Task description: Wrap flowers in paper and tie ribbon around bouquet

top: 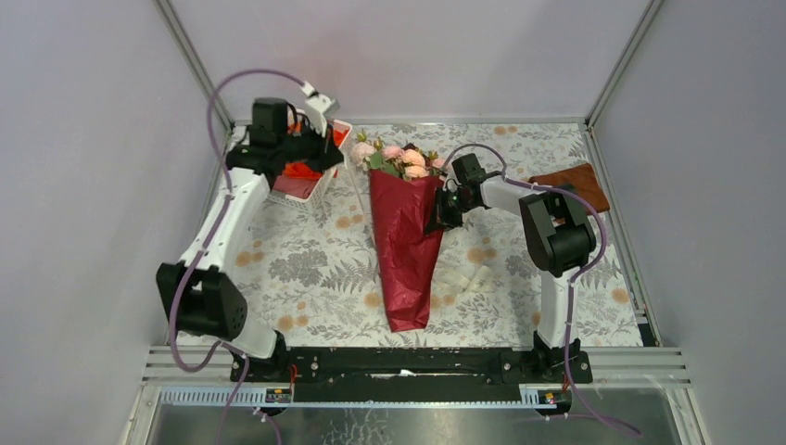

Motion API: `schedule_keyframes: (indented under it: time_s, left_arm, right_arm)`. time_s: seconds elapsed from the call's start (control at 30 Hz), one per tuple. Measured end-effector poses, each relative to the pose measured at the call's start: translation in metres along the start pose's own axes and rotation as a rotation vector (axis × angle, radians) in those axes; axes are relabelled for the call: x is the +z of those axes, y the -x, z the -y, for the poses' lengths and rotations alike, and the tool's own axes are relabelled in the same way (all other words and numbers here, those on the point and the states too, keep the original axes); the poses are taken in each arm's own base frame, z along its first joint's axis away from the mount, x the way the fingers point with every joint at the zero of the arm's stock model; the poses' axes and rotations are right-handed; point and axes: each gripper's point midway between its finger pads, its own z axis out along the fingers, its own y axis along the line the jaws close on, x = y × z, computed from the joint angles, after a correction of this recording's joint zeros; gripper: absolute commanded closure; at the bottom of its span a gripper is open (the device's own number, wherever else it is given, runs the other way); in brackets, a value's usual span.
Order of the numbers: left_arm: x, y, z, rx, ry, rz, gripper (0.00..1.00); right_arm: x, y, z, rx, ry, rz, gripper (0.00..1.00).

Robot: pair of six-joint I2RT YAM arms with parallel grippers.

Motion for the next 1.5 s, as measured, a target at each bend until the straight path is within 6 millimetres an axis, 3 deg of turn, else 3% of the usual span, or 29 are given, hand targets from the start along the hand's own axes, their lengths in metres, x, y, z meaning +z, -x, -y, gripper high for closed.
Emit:
schedule_keyframes:
  time_s: [0.07,0.13,0.2,0.27,0.33,0.43,0.57,0.63,0.7,0.97,1.17,1.23,1.37,1.5]
  left_arm:
    - [-0.027,0.048,0.022,0.074,-0.046,0.121,1.00]
    - [-0.040,0.068,0.042,0.110,-0.087,0.177,1.00]
    - [-0.039,0.073,0.069,0.137,-0.150,0.192,1.00]
    - [-0.021,0.063,0.097,0.150,-0.230,0.168,1.00]
    - [0.010,0.036,0.123,0.134,-0.318,0.101,1.00]
    - [0.065,-0.028,0.146,0.072,-0.406,-0.071,1.00]
    - [0.118,-0.112,0.152,-0.019,-0.429,-0.289,1.00]
    - [0.133,-0.139,0.151,-0.051,-0.422,-0.353,1.00]
    - [0.143,-0.153,0.147,-0.068,-0.404,-0.377,1.00]
    - [0.166,-0.176,0.134,-0.095,-0.355,-0.406,1.00]
    - [0.169,-0.176,0.134,-0.101,-0.351,-0.399,1.00]
    - [0.169,-0.175,0.134,-0.102,-0.351,-0.396,1.00]
    - [0.169,-0.176,0.134,-0.109,-0.350,-0.395,1.00]
    - [0.170,-0.176,0.134,-0.112,-0.352,-0.392,1.00]
  right_arm:
    - [0.005,-0.004,0.002,0.002,0.002,0.000,1.00]
    - [0.007,-0.006,0.001,0.000,0.007,0.006,1.00]
    - [0.010,-0.006,0.000,-0.004,0.012,0.012,1.00]
    - [0.012,-0.005,-0.003,-0.010,0.017,0.017,1.00]
    - [0.013,-0.005,-0.005,-0.011,0.018,0.022,0.97]
    - [0.015,-0.003,-0.005,-0.010,0.010,0.034,0.88]
    - [0.013,-0.001,-0.004,-0.002,-0.013,0.057,0.69]
    - [0.009,0.002,-0.004,-0.001,-0.031,0.080,0.61]
    - [0.003,0.006,-0.004,-0.004,-0.051,0.108,0.55]
    - [-0.032,0.022,0.001,-0.025,-0.192,0.240,0.28]
    - [-0.086,0.035,0.019,-0.044,-0.413,0.403,0.25]
    - [-0.093,0.039,0.026,-0.038,-0.458,0.430,0.24]
    - [-0.084,0.041,0.051,-0.011,-0.564,0.406,0.23]
    - [-0.060,0.051,0.080,0.014,-0.649,0.360,0.28]
